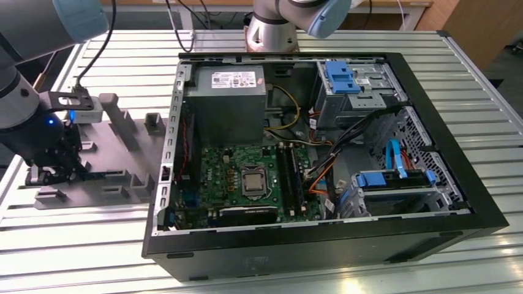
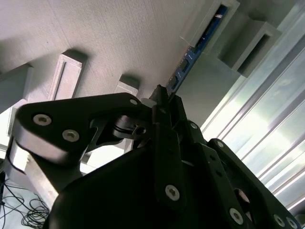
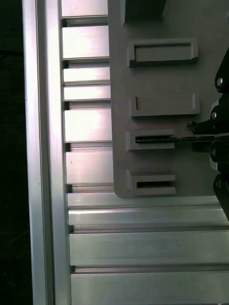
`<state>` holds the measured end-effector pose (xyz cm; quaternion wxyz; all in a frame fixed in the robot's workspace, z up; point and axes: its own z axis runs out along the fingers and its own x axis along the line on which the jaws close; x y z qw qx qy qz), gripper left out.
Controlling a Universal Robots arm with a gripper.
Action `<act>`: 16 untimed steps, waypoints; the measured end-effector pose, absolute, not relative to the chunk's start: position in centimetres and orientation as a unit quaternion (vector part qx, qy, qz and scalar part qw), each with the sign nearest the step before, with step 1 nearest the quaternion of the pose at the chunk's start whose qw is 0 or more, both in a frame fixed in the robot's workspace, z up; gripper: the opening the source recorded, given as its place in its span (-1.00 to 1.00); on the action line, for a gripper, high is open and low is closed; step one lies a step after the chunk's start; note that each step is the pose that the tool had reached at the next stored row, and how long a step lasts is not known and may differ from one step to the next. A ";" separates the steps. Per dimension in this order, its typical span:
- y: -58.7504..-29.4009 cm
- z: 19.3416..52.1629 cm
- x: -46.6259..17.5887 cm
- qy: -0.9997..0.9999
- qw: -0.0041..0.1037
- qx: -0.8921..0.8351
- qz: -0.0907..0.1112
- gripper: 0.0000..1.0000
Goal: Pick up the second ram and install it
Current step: 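Pick up the second ram and move it above second insertion slot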
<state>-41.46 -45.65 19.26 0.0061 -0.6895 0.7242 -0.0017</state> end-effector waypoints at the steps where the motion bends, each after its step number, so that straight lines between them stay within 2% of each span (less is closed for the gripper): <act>1: -45.7 19.3 -41.5 0.724 0.006 -0.690 -0.002 -0.58; 7: -45.7 19.2 -41.5 0.724 0.006 -0.690 -0.002 -0.61; 8: -45.6 19.2 -41.5 0.724 0.006 -0.690 -0.002 -0.73; 16: -45.7 19.1 -41.5 0.714 0.006 -0.700 -0.002 -0.73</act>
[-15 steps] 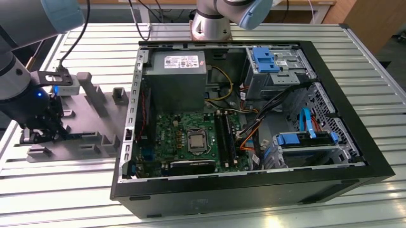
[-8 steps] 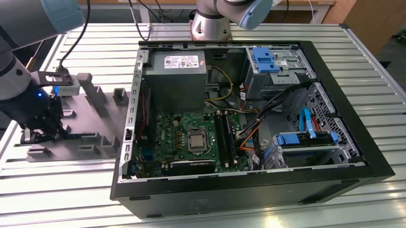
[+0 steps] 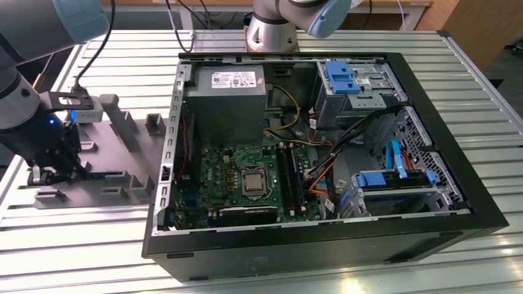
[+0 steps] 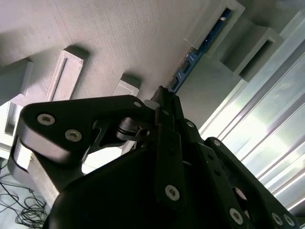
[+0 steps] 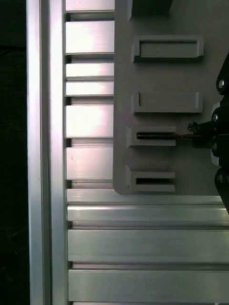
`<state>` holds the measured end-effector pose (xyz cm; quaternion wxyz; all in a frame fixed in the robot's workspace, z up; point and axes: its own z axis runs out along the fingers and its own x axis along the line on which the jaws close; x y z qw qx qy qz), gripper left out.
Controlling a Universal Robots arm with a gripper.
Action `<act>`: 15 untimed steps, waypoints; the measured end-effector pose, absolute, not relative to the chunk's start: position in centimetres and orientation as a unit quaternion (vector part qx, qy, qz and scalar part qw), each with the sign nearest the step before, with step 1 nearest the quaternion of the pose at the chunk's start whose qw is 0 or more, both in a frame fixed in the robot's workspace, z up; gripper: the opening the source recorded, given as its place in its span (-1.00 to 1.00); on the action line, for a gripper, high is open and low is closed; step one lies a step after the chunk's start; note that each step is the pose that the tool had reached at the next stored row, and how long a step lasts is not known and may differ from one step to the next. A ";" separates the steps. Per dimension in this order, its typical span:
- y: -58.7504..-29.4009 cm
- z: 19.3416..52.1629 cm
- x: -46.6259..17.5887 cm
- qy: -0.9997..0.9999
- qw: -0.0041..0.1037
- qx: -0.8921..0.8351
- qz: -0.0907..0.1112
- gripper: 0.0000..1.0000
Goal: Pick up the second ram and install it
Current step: 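Pick up the second ram and move it above second insertion slot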
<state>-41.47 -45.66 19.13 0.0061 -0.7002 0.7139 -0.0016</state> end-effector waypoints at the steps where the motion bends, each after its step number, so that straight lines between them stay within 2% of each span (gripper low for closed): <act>1: -45.7 19.1 -41.5 0.708 0.006 -0.706 -0.002 -0.73; 15: -45.7 19.4 -41.5 0.695 0.006 -0.719 -0.001 -0.73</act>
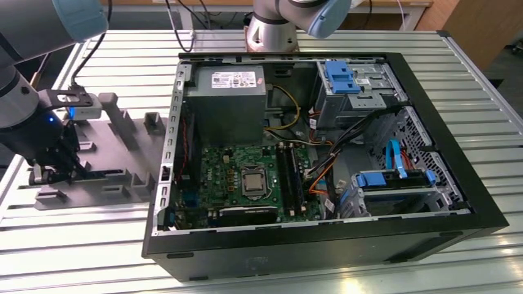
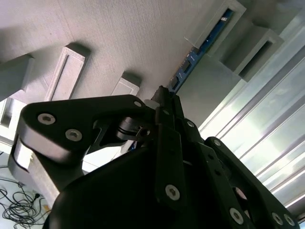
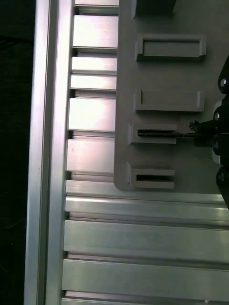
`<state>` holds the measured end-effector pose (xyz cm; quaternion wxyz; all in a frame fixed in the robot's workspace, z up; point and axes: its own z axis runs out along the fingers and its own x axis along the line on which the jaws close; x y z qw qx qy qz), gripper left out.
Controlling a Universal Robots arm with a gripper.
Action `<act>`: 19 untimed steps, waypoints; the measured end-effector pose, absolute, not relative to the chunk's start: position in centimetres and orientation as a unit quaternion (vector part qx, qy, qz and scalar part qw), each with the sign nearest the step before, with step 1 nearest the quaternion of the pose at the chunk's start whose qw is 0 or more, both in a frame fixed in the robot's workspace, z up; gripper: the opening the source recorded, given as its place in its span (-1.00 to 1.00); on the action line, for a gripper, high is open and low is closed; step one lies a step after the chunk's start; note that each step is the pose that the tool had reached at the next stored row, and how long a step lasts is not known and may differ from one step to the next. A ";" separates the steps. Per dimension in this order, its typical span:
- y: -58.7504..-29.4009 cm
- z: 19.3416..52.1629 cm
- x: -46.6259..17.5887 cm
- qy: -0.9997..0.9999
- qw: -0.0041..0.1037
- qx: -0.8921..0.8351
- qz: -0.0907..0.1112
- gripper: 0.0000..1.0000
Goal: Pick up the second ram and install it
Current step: 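Pick up the second ram and move it above second insertion slot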
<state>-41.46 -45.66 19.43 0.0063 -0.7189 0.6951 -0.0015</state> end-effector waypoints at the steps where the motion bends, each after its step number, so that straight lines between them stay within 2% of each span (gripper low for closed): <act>1: -45.7 19.4 -41.5 0.696 0.006 -0.718 -0.001 -0.73; 19: -45.7 19.8 -41.5 0.706 0.006 -0.708 -0.002 -0.73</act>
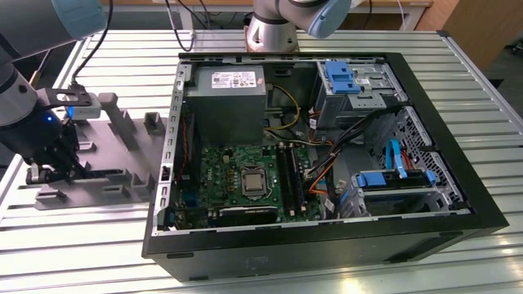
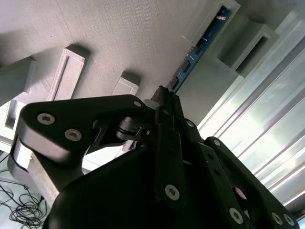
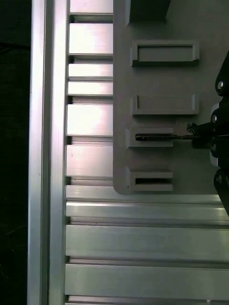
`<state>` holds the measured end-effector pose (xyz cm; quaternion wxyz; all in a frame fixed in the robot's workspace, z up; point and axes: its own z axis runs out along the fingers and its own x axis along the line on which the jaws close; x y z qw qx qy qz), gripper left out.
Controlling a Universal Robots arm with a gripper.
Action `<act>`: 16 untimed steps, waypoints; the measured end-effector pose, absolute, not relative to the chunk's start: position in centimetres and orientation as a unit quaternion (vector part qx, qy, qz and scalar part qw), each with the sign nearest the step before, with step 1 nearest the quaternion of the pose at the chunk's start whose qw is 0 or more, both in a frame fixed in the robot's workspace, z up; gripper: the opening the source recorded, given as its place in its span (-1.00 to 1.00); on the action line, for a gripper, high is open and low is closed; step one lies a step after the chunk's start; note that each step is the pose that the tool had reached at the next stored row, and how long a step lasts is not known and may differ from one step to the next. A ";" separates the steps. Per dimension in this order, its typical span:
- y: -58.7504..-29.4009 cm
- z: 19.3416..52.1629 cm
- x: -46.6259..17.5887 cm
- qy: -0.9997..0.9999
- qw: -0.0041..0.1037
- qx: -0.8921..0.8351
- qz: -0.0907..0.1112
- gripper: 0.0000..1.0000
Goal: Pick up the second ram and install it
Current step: 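Pick up the second ram and move it above second insertion slot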
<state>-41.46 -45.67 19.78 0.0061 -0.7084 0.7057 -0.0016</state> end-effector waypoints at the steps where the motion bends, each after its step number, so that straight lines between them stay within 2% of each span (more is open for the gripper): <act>1: -45.7 19.9 -41.5 0.706 0.006 -0.708 -0.002 -0.73; 16: -45.7 21.3 -41.5 0.706 0.006 -0.708 -0.002 -0.73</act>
